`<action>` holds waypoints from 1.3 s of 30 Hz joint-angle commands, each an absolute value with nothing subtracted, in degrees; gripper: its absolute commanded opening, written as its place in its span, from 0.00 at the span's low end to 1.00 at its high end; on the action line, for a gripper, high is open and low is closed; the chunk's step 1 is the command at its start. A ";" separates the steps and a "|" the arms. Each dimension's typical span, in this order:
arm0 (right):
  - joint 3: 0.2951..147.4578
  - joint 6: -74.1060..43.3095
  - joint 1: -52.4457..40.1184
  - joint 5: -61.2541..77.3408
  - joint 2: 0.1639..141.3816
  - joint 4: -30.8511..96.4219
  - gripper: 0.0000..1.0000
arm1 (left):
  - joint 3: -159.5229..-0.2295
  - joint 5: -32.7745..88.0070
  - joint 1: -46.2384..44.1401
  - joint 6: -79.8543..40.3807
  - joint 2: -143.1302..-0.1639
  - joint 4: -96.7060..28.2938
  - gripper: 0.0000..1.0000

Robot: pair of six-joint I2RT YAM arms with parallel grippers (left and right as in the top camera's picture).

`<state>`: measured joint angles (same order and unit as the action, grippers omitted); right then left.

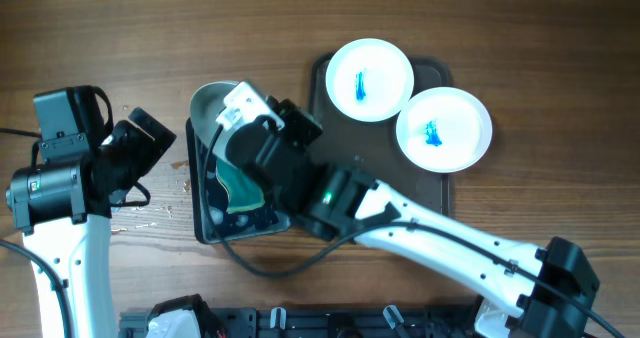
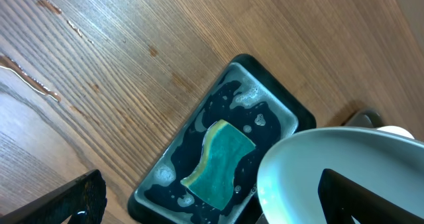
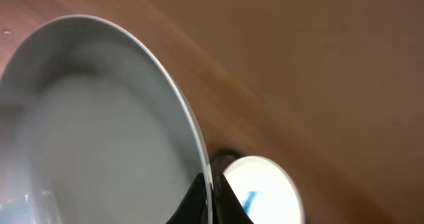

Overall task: Clean dirty plates on tray and stack at the side
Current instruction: 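Lift the scrubbed plate with the right gripper and rinse it over the soap dish, then carry the plate right and set it down beside the tray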

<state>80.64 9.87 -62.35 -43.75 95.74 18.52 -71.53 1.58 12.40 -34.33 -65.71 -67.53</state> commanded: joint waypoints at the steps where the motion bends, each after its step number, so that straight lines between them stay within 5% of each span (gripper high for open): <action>1: 81.52 15.05 -65.12 -54.76 95.70 17.37 0.04 | -72.18 1.91 12.75 -33.80 -65.25 -67.55 1.00; 21: 81.52 17.69 -69.04 -63.66 95.68 14.68 0.04 | -72.18 1.89 12.75 -33.82 -65.25 -67.57 1.00; 26: 81.52 4.12 -67.00 -62.22 95.68 18.72 0.04 | -72.18 1.89 12.75 -33.82 -65.25 -67.55 1.00; 33: 81.54 -24.12 -50.15 -20.78 95.39 37.76 0.04 | -72.18 1.91 12.75 -33.82 -65.25 -67.57 1.00; 39: 81.54 -24.14 -24.75 21.82 90.11 38.35 0.04 | -72.18 1.89 12.75 -33.82 -65.25 -67.55 1.00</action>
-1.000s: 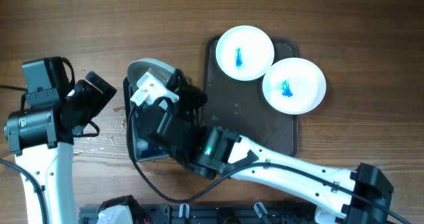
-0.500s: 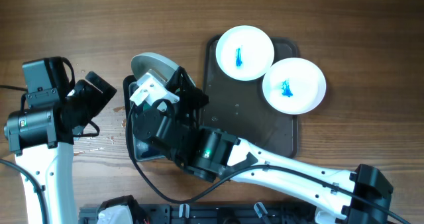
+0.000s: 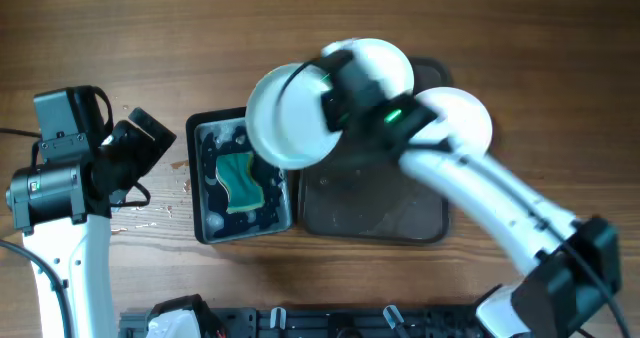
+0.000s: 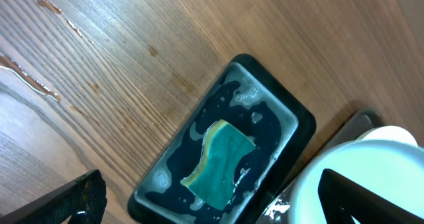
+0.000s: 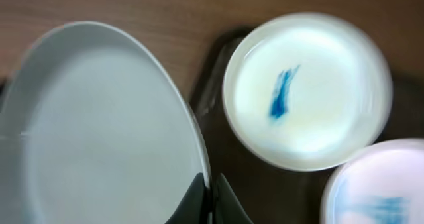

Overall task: Clean dirty plates on tray and stack at the side
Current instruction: 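Carry the plate right and set it down beside the tray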

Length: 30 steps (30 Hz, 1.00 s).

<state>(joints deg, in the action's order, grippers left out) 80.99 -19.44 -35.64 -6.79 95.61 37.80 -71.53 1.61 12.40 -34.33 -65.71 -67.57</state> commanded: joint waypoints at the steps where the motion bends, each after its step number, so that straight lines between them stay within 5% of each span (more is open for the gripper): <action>1: 81.54 -24.18 -21.61 23.40 89.17 38.74 0.04 | -72.18 1.89 12.75 -33.82 -65.25 -67.55 1.00; 8: 80.86 -23.99 15.73 20.60 86.06 48.95 0.04 | -72.18 1.89 12.75 -33.82 -65.25 -67.55 1.00; 15: 79.85 -24.18 37.76 6.31 92.01 50.85 0.04 | -72.18 1.89 12.75 -33.82 -65.25 -67.55 1.00; 30: 69.23 -22.79 33.43 -6.02 104.92 48.71 0.04 | -72.18 1.89 12.75 -33.82 -65.25 -67.55 1.00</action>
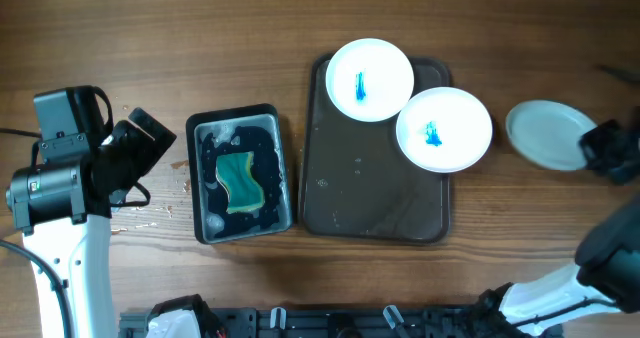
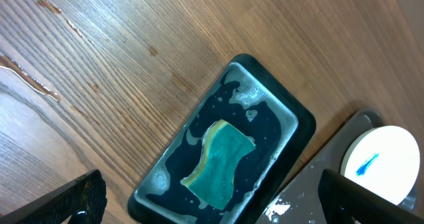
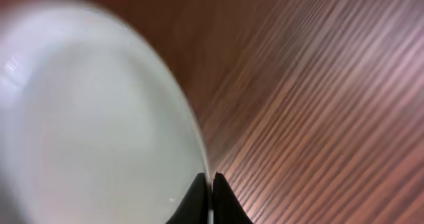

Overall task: Clean dirty plates on tray and stack at the side
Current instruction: 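Carry the plate right and set it down beside the tray, then move the right gripper back to grip the next plate on the tray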

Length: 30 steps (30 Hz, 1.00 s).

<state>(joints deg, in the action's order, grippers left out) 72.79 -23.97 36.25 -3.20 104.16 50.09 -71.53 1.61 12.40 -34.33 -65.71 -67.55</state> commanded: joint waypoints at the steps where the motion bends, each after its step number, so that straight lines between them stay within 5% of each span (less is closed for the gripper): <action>1: 66.59 -22.46 30.94 -6.50 104.92 47.57 0.04 | -72.18 1.89 12.75 -33.82 -65.25 -67.55 1.00; 10: 62.15 -27.35 17.52 -14.09 104.60 49.67 0.08 | -72.18 1.89 12.75 -33.82 -65.25 -67.55 1.00; 11: 62.17 -28.80 16.71 -16.03 104.31 50.52 0.43 | -72.18 1.89 12.75 -33.82 -65.25 -67.55 1.00; 13: 62.63 -29.23 16.38 -16.71 103.26 51.37 0.54 | -72.18 1.89 12.75 -33.82 -65.25 -67.55 1.00; 18: 66.37 -22.94 16.34 -10.59 96.29 52.56 0.56 | -72.18 1.89 12.75 -33.82 -65.25 -67.55 1.00; 25: 66.78 -6.70 15.86 21.04 87.00 47.81 0.56 | -72.18 1.89 12.75 -33.82 -65.25 -67.57 1.00; 30: 62.30 -4.32 13.91 15.25 90.43 41.67 0.66 | -72.18 1.89 12.75 -33.82 -65.25 -67.55 1.00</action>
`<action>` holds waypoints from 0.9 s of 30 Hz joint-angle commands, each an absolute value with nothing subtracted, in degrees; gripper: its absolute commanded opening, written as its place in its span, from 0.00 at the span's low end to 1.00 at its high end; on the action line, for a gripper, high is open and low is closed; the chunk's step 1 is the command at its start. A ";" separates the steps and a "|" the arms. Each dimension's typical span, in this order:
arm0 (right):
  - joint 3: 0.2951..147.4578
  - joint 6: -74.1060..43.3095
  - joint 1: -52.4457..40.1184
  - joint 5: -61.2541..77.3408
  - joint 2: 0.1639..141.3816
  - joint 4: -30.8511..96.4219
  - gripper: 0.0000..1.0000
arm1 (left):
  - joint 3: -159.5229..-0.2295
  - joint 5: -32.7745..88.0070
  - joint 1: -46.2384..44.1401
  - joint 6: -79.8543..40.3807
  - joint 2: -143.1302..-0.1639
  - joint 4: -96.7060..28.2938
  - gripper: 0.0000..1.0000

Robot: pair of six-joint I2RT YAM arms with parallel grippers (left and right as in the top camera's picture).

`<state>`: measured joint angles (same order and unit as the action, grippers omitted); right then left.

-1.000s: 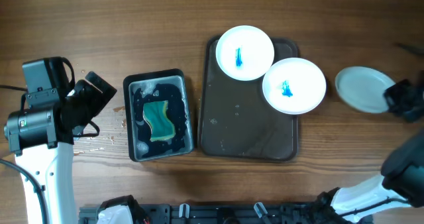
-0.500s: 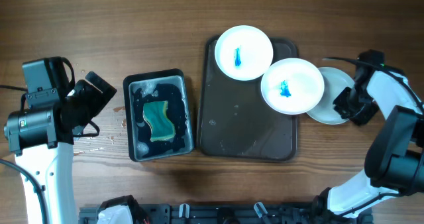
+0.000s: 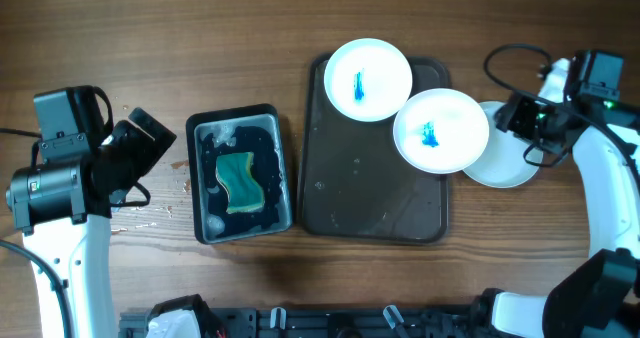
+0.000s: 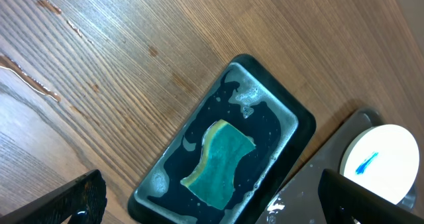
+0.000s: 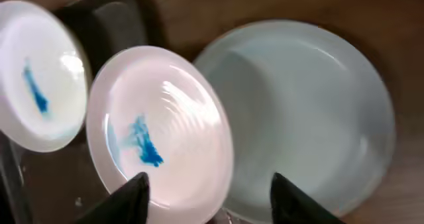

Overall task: Clean dirty plates on tray and stack at the side
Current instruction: 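Move the right gripper back to grip the next plate on the tray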

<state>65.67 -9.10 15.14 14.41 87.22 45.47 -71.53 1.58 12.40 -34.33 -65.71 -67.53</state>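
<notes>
Two white plates smeared with blue, one at the back (image 3: 368, 68) and one at the right (image 3: 440, 130), sit on the dark tray (image 3: 375, 193). A clean white plate (image 3: 505, 163) lies on the wood just right of the tray, partly under the right dirty plate. My right gripper (image 3: 515, 128) hangs open above both. In the right wrist view its jaws (image 5: 212, 201) straddle the dirty plate (image 5: 159, 131) and the clean plate (image 5: 311, 118). My left gripper (image 3: 140, 143) stays open left of the basin, holding nothing.
A green sponge (image 3: 237, 181) lies in soapy water in a black basin (image 3: 235, 113) left of the tray. The left wrist view shows the sponge (image 4: 222, 164) and the back dirty plate (image 4: 381, 161). Water streaks mark the wood at the left.
The right gripper was shut on the clean plate near the table's right edge. The plate now lies on the wood beside the tray, and the gripper is open above it. The left arm has not moved.
The right gripper held a plate tilted over the sponge basin. Then it held that plate between basin and tray, then out at the far right. Now the plate rests beside the tray, let go. The two blue-smeared plates and the left arm stayed put.
</notes>
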 commanded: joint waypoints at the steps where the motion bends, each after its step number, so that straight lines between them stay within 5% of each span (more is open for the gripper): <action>1: 61.28 -4.58 13.76 11.92 91.70 39.38 0.68 | -72.18 1.89 12.75 -33.82 -65.25 -67.55 1.00; 3: 60.51 -4.43 13.78 10.17 94.72 36.42 0.69 | -72.18 1.89 12.75 -33.82 -65.25 -67.55 1.00; 7: 60.51 -4.03 13.72 12.25 98.24 35.51 0.49 | -72.18 1.89 12.75 -33.82 -65.25 -67.55 1.00; 10: 60.51 -3.86 13.72 15.07 100.42 34.72 0.44 | -72.18 1.89 12.75 -33.82 -65.25 -67.55 1.00; 14: 60.47 -3.62 13.72 14.66 102.45 36.12 0.04 | -72.18 1.89 12.75 -33.82 -65.25 -67.55 1.00; 27: 63.29 -4.69 8.01 15.59 84.27 52.40 0.04 | -72.18 1.89 12.75 -33.82 -65.25 -67.57 1.00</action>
